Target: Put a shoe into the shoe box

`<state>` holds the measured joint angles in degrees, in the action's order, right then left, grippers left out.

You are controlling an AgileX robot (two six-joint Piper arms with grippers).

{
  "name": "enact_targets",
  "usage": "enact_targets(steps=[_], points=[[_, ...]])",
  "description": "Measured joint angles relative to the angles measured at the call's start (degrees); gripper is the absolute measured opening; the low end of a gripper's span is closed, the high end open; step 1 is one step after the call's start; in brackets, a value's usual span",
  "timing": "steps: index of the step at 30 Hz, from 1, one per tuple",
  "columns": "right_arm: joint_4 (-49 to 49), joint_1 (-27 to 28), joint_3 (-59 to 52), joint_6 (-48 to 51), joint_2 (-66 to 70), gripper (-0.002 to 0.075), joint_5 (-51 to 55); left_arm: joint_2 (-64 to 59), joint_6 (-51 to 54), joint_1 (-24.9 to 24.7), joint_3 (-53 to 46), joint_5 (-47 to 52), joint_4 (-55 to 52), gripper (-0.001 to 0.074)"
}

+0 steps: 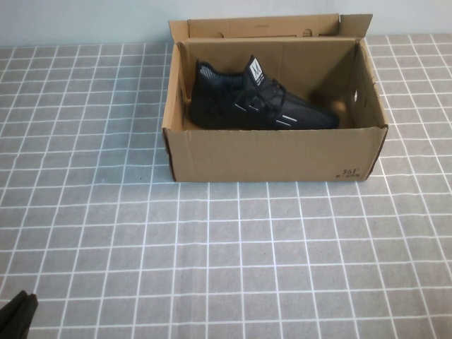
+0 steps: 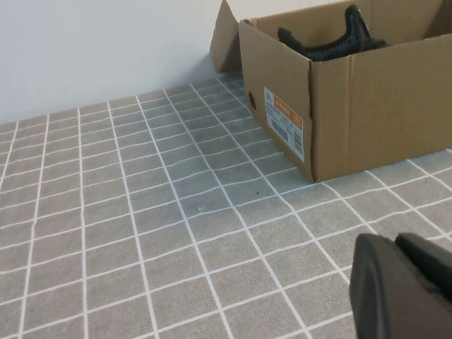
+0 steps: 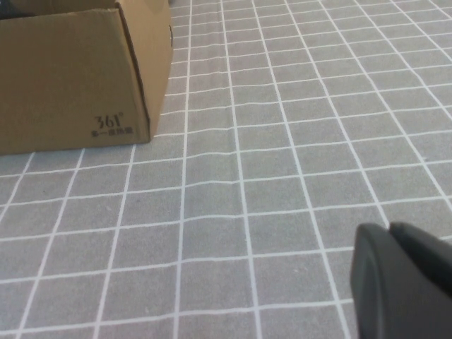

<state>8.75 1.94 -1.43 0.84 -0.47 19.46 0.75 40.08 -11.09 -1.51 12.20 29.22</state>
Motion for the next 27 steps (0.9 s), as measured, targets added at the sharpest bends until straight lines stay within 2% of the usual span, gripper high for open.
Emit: enact_targets(steps=[17,20,22,27], points=[[0.0,0.0,0.0,0.0,0.0,-0.0016,0.0,0.0,0.0,0.0,0.0,0.0,0.0,-0.0001],[0.0,0.0,0.0,0.0,0.0,-0.0016,0.0,0.0,-0.2,0.0,0.0,0.1,-5.9,-0.0001],[0.0,0.0,0.0,0.0,0.0,-0.0016,0.0,0.0,-3.6,0.0,0.0,0.1,-11.1,-0.0001],[0.0,0.0,0.0,0.0,0.0,-0.0016,0.0,0.0,-21.7,0.7,0.0,-0.8,-23.2,-0.0001]])
